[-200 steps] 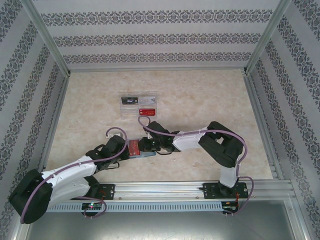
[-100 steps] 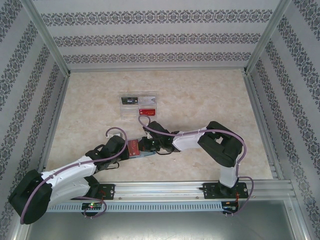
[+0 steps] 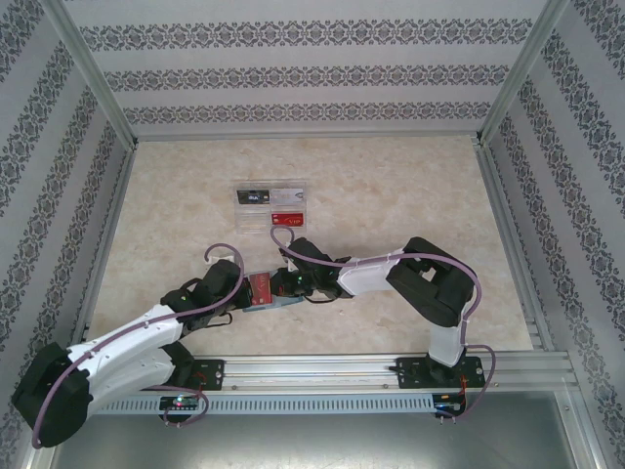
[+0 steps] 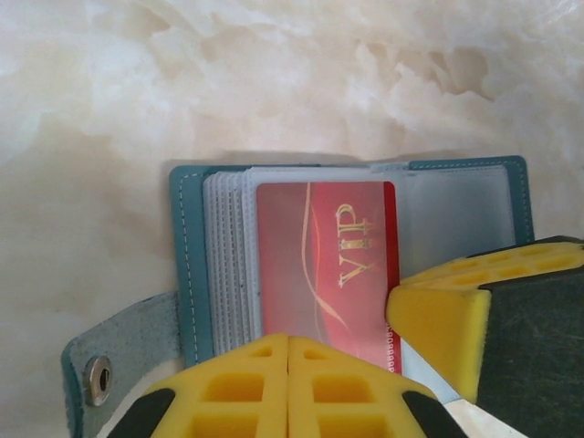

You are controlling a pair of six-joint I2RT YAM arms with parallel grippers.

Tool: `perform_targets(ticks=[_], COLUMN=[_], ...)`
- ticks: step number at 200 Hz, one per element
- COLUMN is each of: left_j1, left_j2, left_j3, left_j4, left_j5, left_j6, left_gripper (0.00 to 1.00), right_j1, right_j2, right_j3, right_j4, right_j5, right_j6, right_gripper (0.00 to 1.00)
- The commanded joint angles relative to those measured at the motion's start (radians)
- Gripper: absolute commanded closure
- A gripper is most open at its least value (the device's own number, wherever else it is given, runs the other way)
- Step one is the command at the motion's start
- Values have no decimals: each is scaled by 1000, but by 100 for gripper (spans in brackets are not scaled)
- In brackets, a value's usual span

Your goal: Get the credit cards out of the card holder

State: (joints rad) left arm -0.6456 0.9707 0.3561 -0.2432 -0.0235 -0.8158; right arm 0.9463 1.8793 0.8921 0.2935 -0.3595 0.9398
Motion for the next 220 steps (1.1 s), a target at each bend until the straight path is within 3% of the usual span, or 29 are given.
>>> perform_targets(ticks=[1, 49, 149, 220], left_j1=[9, 10, 11, 10], left_j2=[64, 150, 127, 89], left_j3=[10, 22, 14, 27], left_j4=[49, 15, -25, -33], left_j5=[14, -27, -60, -34], left_j6=[12, -13, -27, -16], left_gripper=[93, 100, 100, 100], right_j1=[0, -9, -61, -131], right_j2=[-14, -28, -100, -317], right_j3=[-19, -35, -123, -227], right_j4=[-4, -11, -5, -82], right_j5=[-7, -5, 0, 29], right_j6=[-8, -13, -28, -118], right_gripper=[100, 100, 100, 100])
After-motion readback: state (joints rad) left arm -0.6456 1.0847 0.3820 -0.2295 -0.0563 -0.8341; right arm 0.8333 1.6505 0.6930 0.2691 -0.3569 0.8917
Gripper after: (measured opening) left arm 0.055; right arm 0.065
